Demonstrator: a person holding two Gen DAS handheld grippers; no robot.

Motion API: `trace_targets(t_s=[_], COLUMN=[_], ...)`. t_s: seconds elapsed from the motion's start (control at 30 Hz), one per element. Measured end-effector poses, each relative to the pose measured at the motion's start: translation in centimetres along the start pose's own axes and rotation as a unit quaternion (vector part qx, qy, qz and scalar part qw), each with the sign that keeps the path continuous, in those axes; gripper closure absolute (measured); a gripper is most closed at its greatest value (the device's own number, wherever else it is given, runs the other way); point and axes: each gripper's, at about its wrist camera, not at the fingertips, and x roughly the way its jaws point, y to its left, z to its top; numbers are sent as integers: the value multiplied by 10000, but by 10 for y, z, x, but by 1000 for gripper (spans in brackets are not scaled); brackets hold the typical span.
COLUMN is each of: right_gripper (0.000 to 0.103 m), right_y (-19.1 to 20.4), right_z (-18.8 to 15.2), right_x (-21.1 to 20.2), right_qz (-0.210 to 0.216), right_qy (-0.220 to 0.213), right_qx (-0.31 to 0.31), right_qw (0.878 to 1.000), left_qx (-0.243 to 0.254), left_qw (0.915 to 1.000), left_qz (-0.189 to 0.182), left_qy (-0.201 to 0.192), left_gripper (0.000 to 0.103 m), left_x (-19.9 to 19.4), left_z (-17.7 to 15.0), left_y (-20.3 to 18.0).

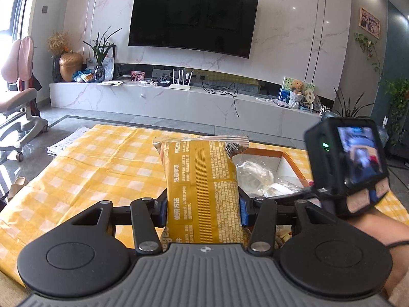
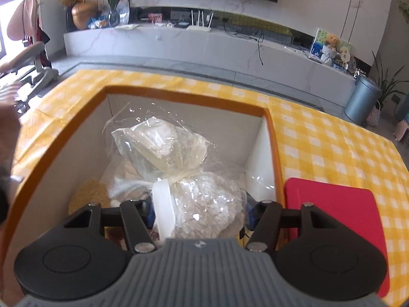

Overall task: Organize soft objects
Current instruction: 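Open the right gripper to drop the plastic bundle into the box, then lower the snack packet into the box and open the left gripper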

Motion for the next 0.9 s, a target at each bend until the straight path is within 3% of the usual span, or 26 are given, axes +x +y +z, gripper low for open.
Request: trace_targets(t_s=[0.07, 0.13, 0.2, 0.27, 0.4, 0.5, 0.7, 0.73, 0.83, 0.9], right_gripper=[42, 33, 15, 9, 9, 9, 9, 9, 9, 9], right_y=[3, 1, 3, 4, -10, -24, -50, -52, -56, -58], right_z=[4, 11, 11, 9, 1, -6, -27, -31, -43, -50], right_x=[6, 6, -2, -13, -43, -63, -96, -101, -113, -121], right_qz=[-12, 27, -78, -202, -27, -76, -11, -1, -35, -77], right_qy=[113, 65, -175, -484, -933, -1037, -1170, -1185, -1244, -1286], right_qx=[70, 188, 71, -102, 13, 98, 283, 289, 246, 223], right_qw=[9999, 9998, 9998, 9986, 9956, 9945, 9927, 9925, 9919, 9914], left_qx=[67, 97, 122, 122, 70, 101, 238, 250, 383, 539], left_qw=[10000, 9999, 9997, 9993, 9962, 9922, 9914, 9916, 9927, 9949], left_qz=[-20, -87, -166, -302, -779, -1082, -986, -947, -753, -491], left_qy=[29, 66, 113, 180, 390, 616, 824, 842, 866, 704], left_gripper=[47, 47, 48, 47, 48, 48, 48, 47, 22, 17], left_x=[1, 2, 1, -1, -3, 0, 9, 10, 9, 2], left_z=[0, 0, 0, 0, -2, -5, -14, -15, -15, -14], left_y=[-1, -1, -1, 0, 1, -2, -12, -14, -23, -30])
